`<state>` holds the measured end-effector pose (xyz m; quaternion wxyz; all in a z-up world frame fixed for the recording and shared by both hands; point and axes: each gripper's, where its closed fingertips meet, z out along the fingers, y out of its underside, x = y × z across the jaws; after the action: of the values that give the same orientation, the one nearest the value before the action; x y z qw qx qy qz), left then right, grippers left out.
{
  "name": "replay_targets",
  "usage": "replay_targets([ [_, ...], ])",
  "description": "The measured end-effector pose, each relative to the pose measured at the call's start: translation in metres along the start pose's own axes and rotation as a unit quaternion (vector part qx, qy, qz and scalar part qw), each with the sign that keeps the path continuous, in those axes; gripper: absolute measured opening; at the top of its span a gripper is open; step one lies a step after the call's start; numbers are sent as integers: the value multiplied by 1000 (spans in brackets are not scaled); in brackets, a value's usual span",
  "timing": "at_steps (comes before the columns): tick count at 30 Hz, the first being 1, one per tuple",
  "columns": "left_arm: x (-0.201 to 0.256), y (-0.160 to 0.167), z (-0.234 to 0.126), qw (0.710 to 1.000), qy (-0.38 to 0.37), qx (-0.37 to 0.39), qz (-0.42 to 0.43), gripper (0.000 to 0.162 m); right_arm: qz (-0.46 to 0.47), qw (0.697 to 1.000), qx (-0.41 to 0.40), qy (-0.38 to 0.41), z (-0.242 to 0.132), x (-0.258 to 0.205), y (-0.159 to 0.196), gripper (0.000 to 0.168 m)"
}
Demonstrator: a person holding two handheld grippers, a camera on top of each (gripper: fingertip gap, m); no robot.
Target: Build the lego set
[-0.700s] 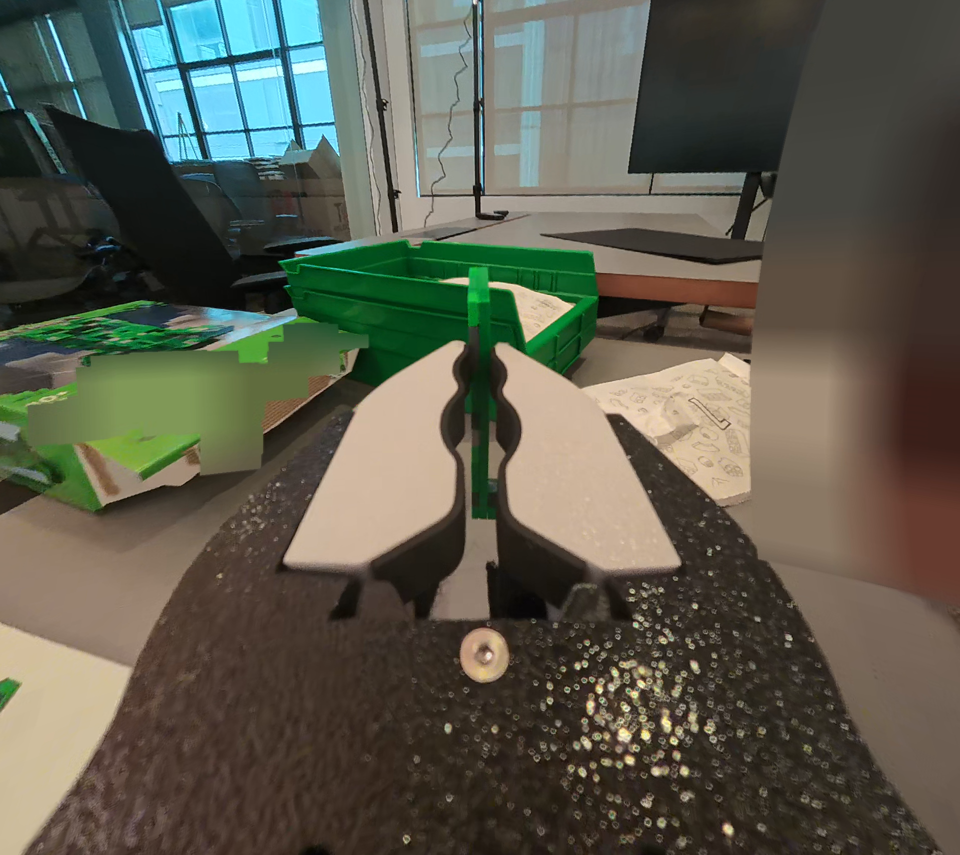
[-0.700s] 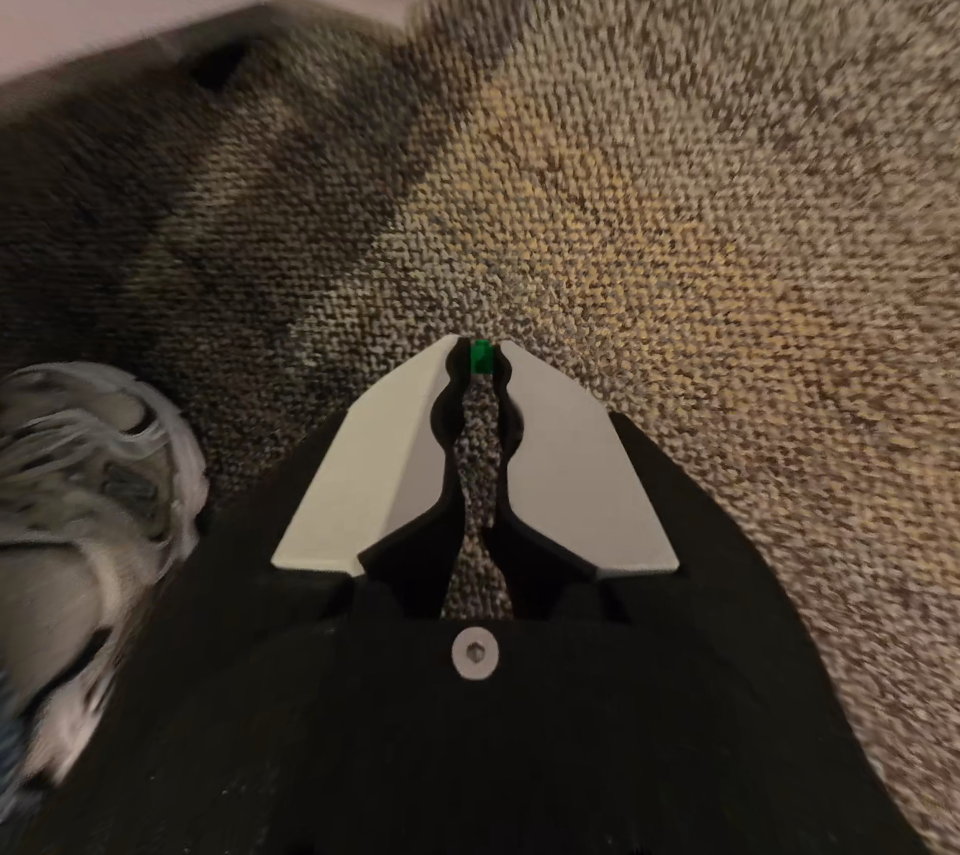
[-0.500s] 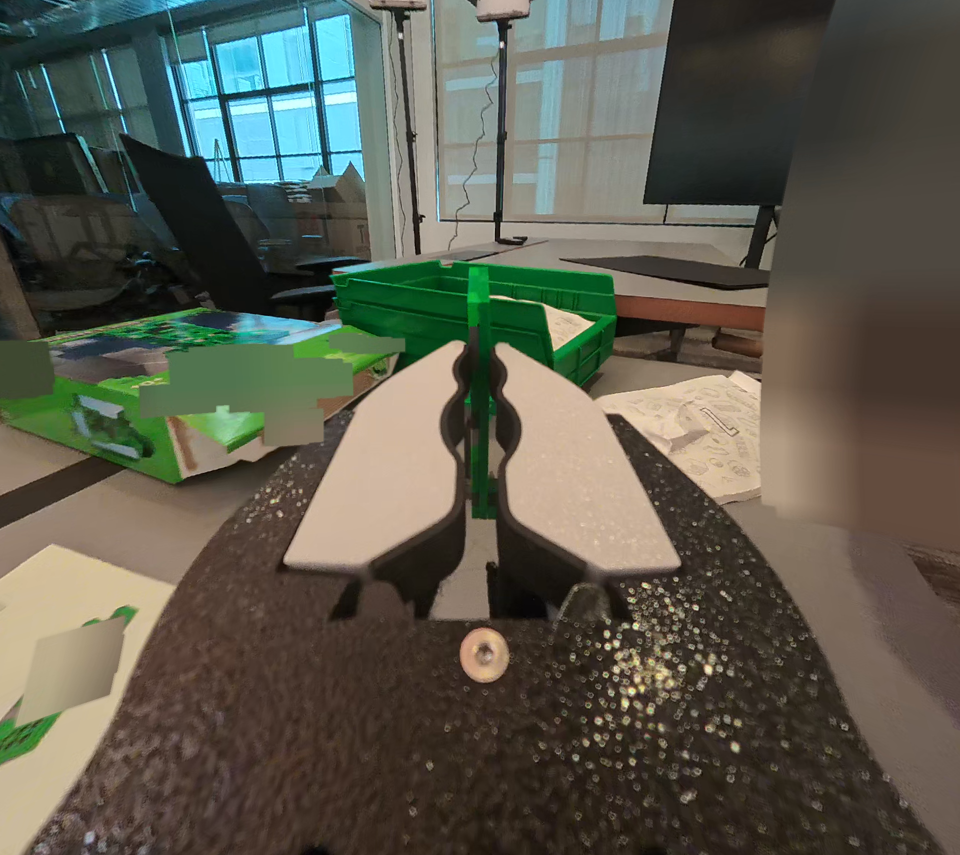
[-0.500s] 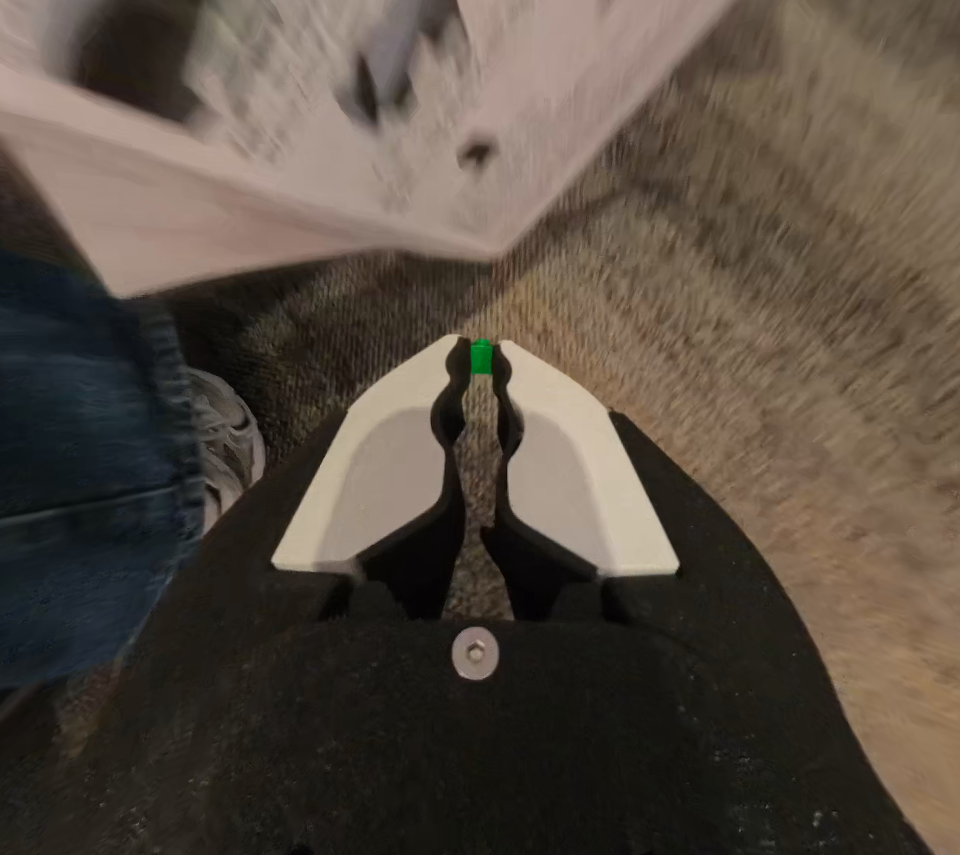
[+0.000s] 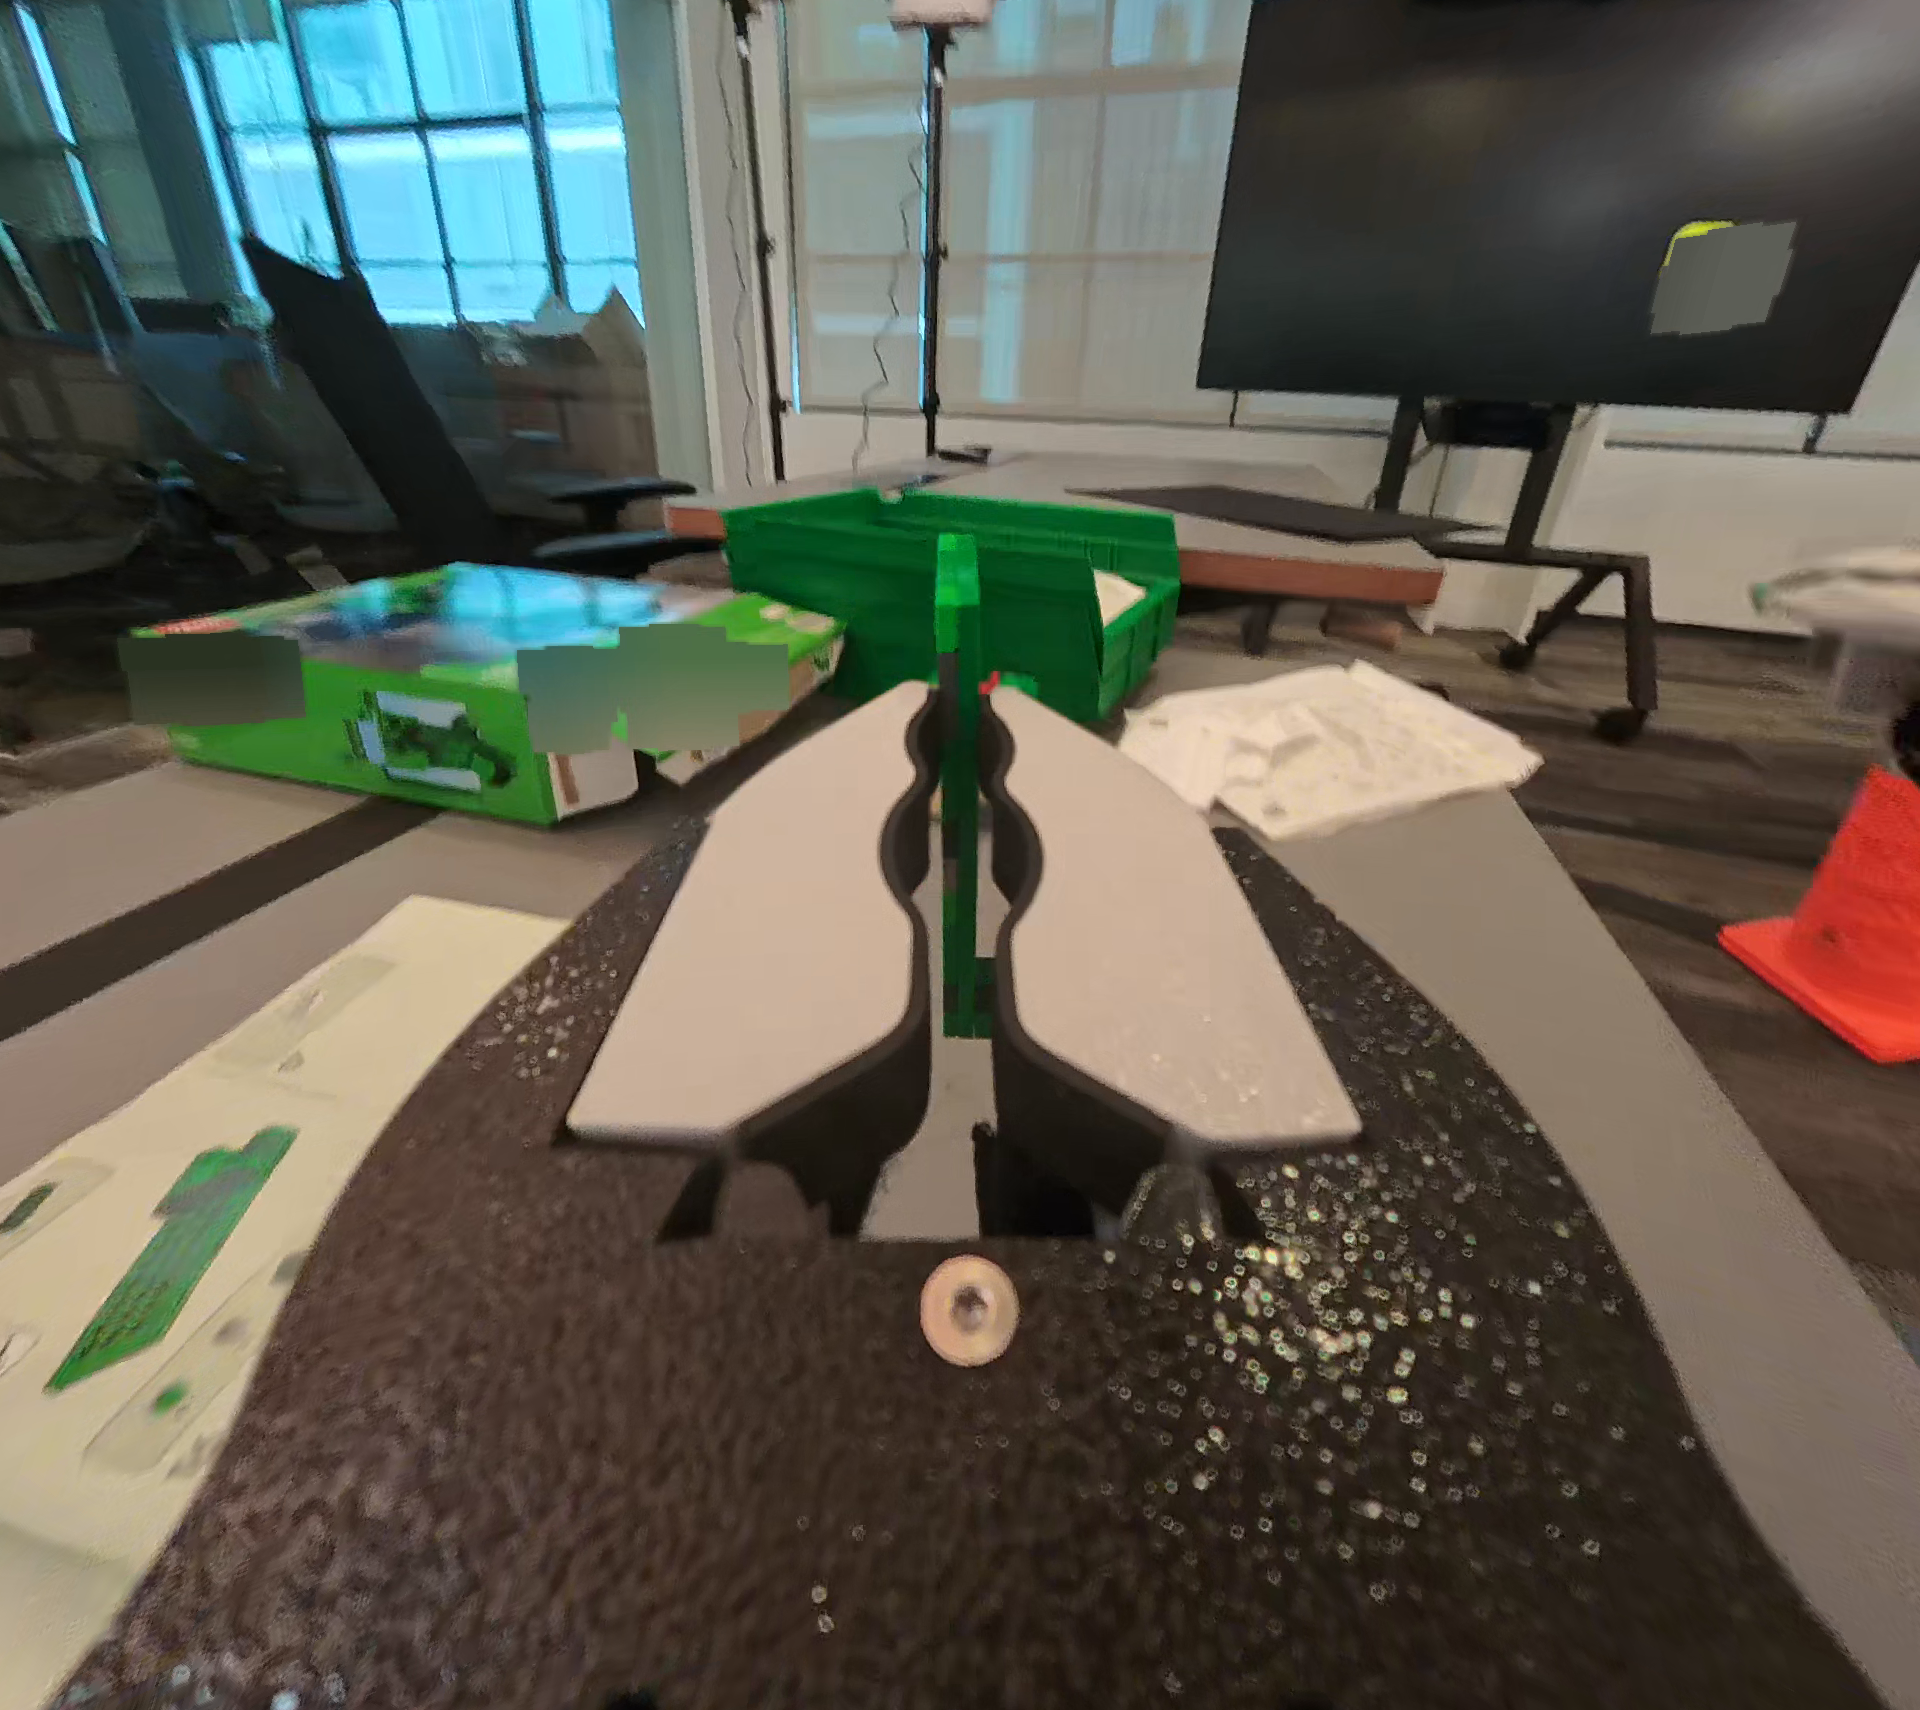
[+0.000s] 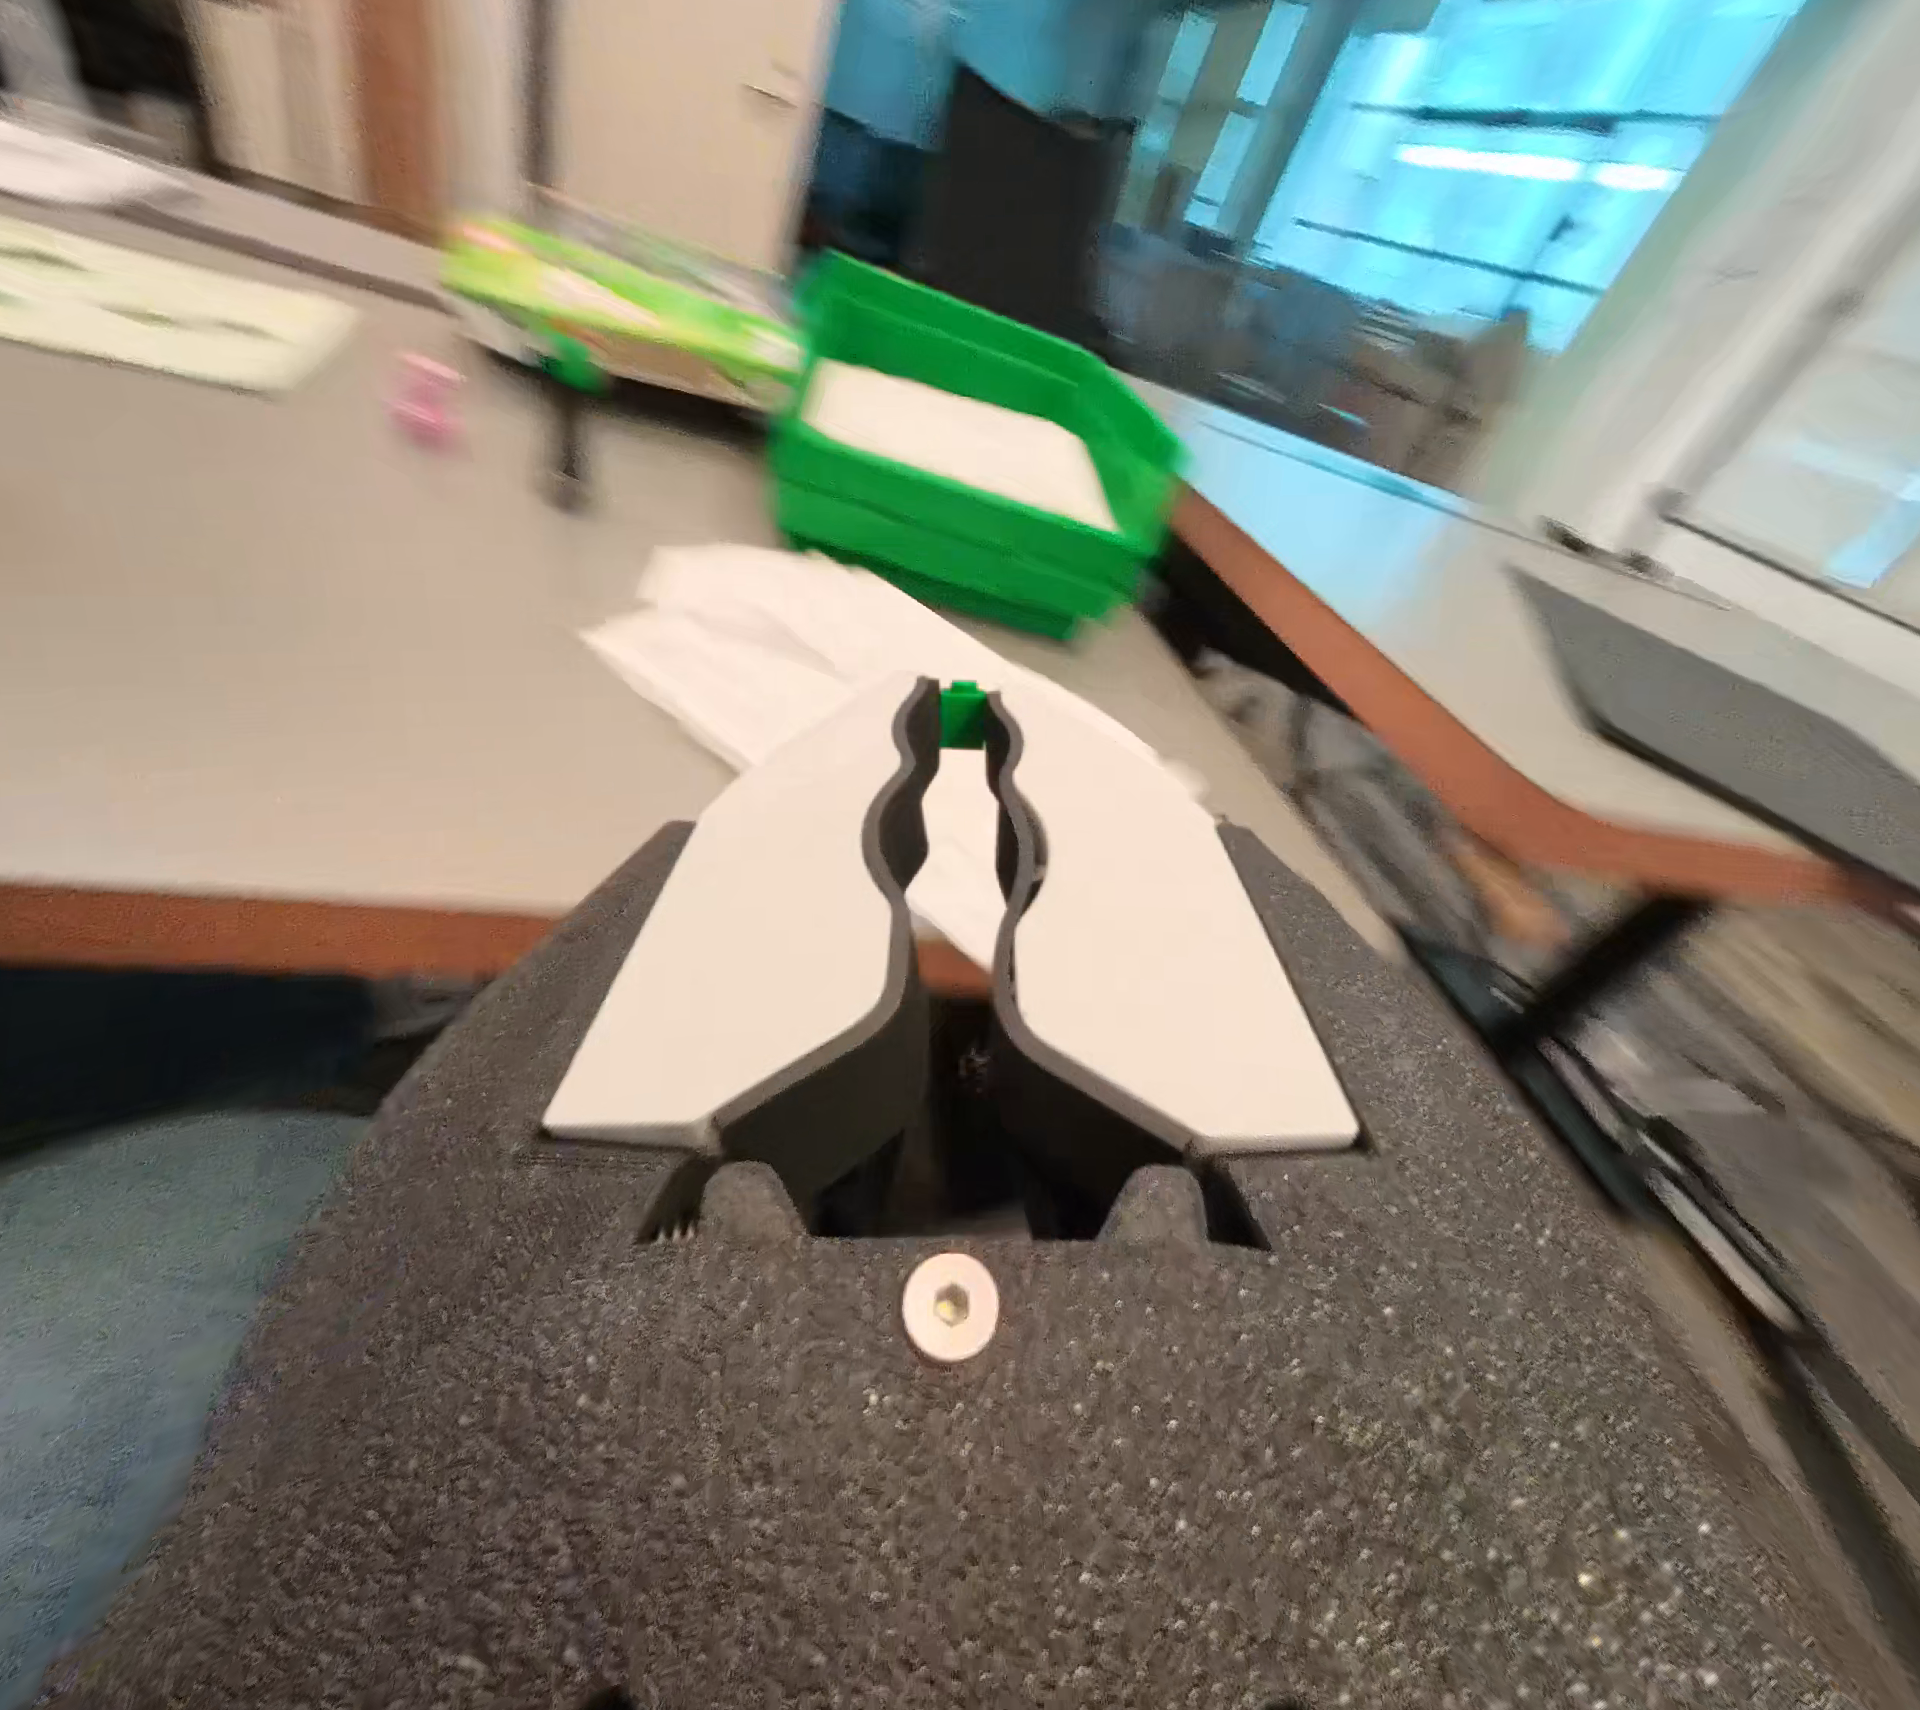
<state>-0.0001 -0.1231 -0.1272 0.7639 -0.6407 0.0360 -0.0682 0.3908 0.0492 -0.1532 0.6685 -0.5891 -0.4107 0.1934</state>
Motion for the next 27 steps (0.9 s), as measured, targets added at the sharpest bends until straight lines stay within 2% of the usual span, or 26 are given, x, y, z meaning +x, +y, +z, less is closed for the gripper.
replay_targets([
  [3,-7,14,-22,998,32,-48,7,6,29,987,33,-155,34,-106,-62,8],
  [5,-14,25,-37,995,53,-84,23,6,38,963,9,-268,59,-183,-82,8],
  [8,-30,35,-62,992,46,-103,49,6,5,923,-70,-377,100,-278,-83,8],
  [13,-36,33,-88,993,53,-64,85,6,-118,890,-133,-420,163,-381,-65,8],
  [17,-48,40,-101,993,18,-65,98,6,-117,879,-141,-441,191,-422,-64,8],
  [21,-66,42,-106,997,-15,-61,46,6,-62,855,-184,-480,207,-448,-53,8],
  [23,-71,42,-108,998,-15,-61,18,6,-44,854,-189,-483,215,-455,-48,8],
  [27,-77,47,-108,996,-6,-82,-24,6,-56,839,-215,-496,218,-457,-34,8],
])
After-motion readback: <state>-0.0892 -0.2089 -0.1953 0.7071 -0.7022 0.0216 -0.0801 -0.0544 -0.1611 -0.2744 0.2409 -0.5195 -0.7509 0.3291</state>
